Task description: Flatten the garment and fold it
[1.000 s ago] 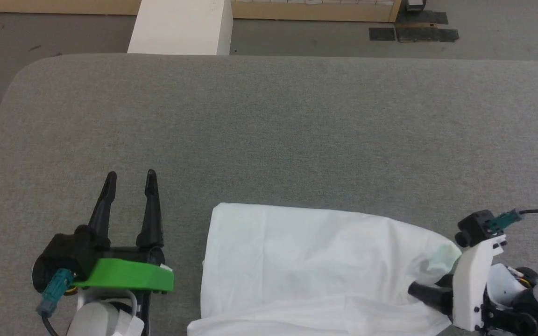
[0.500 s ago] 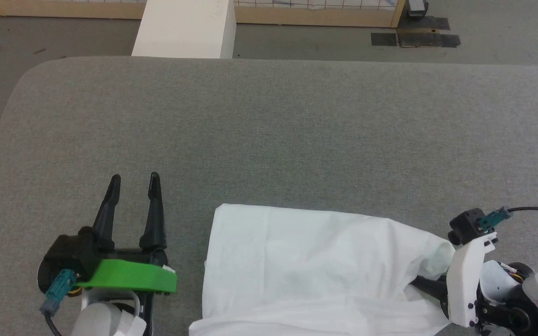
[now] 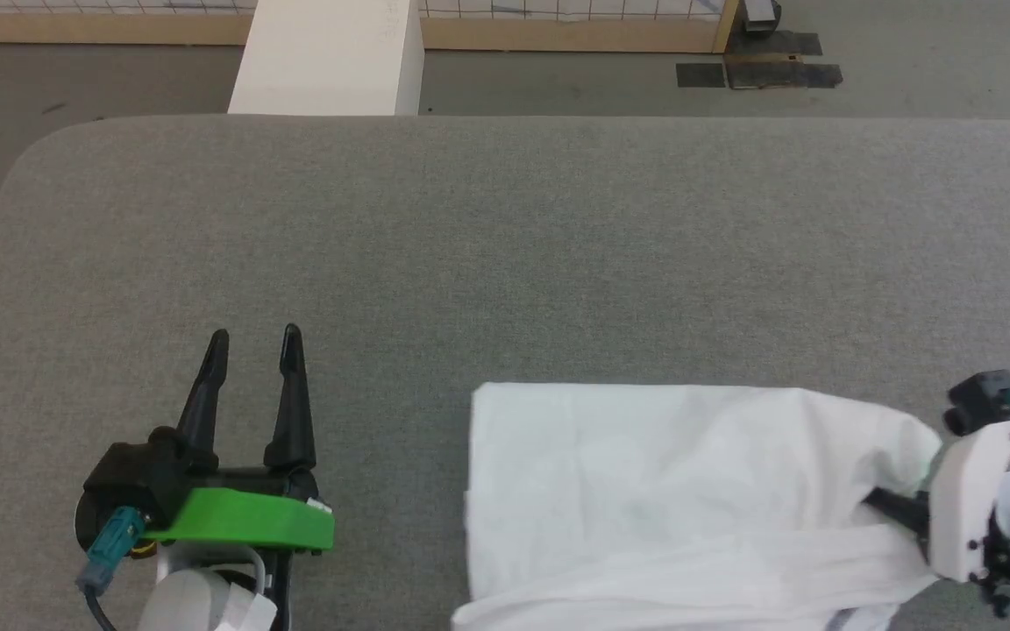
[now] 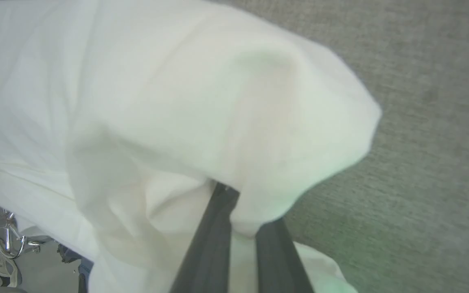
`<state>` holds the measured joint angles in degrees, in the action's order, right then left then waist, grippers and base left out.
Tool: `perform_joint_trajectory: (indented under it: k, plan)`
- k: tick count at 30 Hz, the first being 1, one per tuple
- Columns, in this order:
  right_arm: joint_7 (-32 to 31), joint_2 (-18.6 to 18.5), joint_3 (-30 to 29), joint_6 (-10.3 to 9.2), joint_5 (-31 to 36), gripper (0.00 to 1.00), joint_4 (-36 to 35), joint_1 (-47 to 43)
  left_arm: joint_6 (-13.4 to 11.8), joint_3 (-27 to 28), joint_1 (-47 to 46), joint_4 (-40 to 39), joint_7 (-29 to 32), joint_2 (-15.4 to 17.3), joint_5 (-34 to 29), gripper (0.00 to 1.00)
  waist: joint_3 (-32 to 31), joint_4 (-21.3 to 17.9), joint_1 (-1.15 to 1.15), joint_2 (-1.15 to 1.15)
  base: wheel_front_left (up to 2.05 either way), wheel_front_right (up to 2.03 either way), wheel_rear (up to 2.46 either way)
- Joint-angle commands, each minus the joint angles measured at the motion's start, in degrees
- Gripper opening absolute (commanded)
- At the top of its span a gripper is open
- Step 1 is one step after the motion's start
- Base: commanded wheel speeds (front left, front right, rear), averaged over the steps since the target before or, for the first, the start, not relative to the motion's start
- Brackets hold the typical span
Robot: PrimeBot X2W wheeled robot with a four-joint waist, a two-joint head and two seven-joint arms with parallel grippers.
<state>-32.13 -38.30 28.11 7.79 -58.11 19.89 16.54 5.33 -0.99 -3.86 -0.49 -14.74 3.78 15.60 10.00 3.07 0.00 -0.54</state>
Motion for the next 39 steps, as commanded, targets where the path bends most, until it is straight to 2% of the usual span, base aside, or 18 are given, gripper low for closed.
perform_joint_trajectory:
  k: [1,9,12,16,22,30,35,39]
  plan:
    - [0.2,-1.5,-0.9,-0.31,0.3,0.0,1.6,0.8,0.3,0.0,0.0,0.2,-0.3,-0.3,-0.4,1.0,0.1,-0.1,0.0,0.53,0.0,0.0,0.0]
    - [0.1,-5.3,-8.7,-0.31,5.9,0.0,11.4,2.8,0.8,-0.4,-0.6,0.8,-0.3,-0.5,-0.8,1.0,0.7,-0.1,0.0,0.53,0.0,0.0,0.0]
    - [-0.3,-4.9,-10.8,-0.31,8.9,0.0,14.6,4.3,0.9,-0.6,-0.7,1.1,-0.3,-0.5,-1.0,1.0,0.8,-0.1,0.0,0.53,0.0,0.0,0.0]
    - [-2.1,-4.2,-10.8,-0.31,13.1,0.0,15.0,5.7,1.0,-0.7,-0.6,1.5,-0.3,-0.6,-1.0,1.0,0.2,-0.4,0.0,0.53,0.0,0.0,0.0]
    - [-10.4,-4.3,-9.4,-0.31,17.9,0.0,8.8,6.0,1.1,-0.7,0.4,2.2,-0.3,-0.7,-0.6,1.0,-2.2,-1.2,0.0,0.53,0.0,0.0,0.0]
    - [-24.3,-3.1,-12.3,-0.31,19.7,0.0,-8.9,3.2,1.3,-0.6,1.7,2.7,-0.3,-0.8,0.0,1.0,-4.6,-2.1,0.0,0.53,0.0,0.0,0.0]
    - [-31.5,0.5,-15.1,-0.31,20.8,0.0,-18.3,0.2,1.4,-0.6,1.8,2.8,-0.3,-0.8,0.3,1.0,-5.2,-2.0,0.0,0.53,0.0,0.0,0.0]
    - [-34.0,5.1,-15.0,-0.31,21.7,0.0,-22.3,-0.9,1.5,-0.5,2.1,2.8,-0.3,-0.8,0.4,1.0,-5.4,-1.9,0.0,0.53,0.0,0.0,0.0]
